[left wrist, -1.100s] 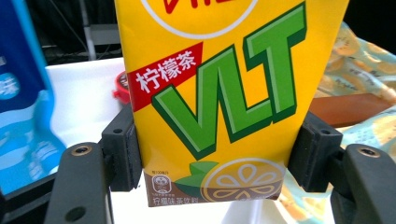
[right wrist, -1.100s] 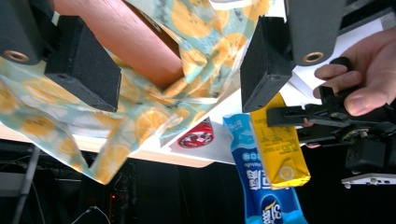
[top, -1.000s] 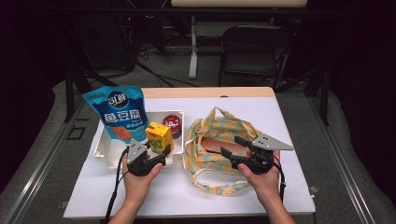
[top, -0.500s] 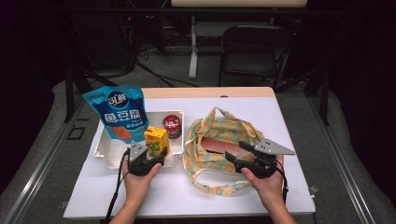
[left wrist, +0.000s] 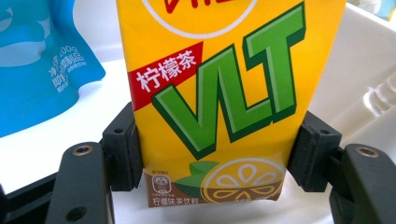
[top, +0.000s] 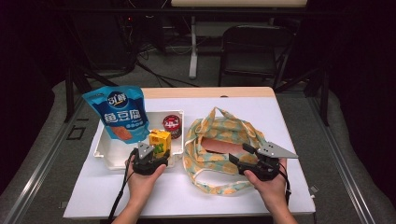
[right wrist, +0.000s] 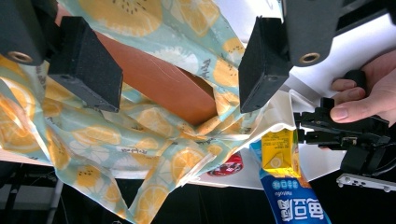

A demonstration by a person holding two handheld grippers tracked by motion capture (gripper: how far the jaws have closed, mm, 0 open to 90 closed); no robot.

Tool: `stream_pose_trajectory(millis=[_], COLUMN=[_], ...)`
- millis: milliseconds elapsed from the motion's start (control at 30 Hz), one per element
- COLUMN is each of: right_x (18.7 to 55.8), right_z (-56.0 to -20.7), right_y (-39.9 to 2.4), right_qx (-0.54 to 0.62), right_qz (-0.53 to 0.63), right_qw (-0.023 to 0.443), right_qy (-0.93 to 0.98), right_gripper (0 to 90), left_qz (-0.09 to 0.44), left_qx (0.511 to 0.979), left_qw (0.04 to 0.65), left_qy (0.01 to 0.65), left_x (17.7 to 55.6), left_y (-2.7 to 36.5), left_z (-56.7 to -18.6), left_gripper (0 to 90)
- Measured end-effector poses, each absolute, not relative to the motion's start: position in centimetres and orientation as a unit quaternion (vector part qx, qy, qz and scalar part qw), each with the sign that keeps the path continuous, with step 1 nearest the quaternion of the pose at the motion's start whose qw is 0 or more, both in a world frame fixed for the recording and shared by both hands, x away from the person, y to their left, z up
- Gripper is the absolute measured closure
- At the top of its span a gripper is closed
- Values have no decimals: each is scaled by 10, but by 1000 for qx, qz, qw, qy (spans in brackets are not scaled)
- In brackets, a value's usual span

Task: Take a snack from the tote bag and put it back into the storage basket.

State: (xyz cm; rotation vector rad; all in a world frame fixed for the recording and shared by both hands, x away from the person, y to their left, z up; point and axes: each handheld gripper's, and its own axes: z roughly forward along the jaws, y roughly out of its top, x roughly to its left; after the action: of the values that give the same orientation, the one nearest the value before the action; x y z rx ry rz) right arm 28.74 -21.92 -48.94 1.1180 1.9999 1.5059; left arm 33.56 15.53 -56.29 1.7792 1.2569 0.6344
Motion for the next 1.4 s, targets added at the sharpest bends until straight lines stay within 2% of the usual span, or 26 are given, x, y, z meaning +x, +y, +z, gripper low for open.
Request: stream_pose_trajectory(millis=[200, 867, 1033, 1400], right_x=[287, 283, 283, 283], right_z=[-491, -498, -499, -500], right_y=[-219, -217, -216, -217], right_qx=[401, 400, 400, 399], right_qz=[537, 530, 530, 524], right_qw=[204, 208, 208, 213], right_qy=[714, 718, 718, 722], right_gripper=[313, 313, 313, 314], left_qz=[272, 263, 245, 212], left_qx=[701, 715, 721, 723], left_qw=[413, 388, 375, 397], left_qy=[513, 519, 529, 525], left_x=[336, 328, 333, 332], left_y=[152, 151, 150, 159], left_z=[-565, -565, -566, -565], left_gripper=[323, 314, 308, 253])
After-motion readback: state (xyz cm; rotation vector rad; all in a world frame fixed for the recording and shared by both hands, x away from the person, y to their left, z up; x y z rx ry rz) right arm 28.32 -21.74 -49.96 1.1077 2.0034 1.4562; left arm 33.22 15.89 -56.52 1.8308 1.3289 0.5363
